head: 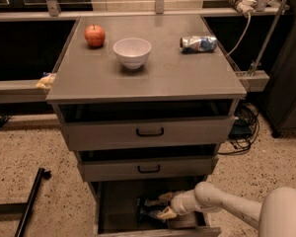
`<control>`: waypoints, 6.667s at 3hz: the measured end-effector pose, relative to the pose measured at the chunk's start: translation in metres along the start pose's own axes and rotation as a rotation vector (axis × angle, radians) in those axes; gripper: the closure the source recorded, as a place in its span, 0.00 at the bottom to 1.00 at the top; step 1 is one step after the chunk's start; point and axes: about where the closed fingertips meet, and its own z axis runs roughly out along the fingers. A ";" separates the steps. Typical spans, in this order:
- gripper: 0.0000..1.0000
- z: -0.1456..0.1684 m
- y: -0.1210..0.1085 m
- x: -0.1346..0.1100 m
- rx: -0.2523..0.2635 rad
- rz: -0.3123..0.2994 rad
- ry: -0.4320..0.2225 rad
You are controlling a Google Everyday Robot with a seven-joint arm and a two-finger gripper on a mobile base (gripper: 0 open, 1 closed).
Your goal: Pick blue chip bag from bottom drawer and place on counter
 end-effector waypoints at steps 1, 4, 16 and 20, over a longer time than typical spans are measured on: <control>0.19 0.019 -0.009 0.009 -0.011 -0.005 -0.017; 0.40 0.075 -0.025 0.042 -0.063 -0.025 -0.042; 1.00 -0.316 0.056 -0.199 0.049 -0.253 0.024; 1.00 -0.503 0.057 -0.402 0.032 -0.448 0.101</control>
Offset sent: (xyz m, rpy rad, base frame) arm 0.0400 0.0105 -0.0619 0.0555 -0.0057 0.0448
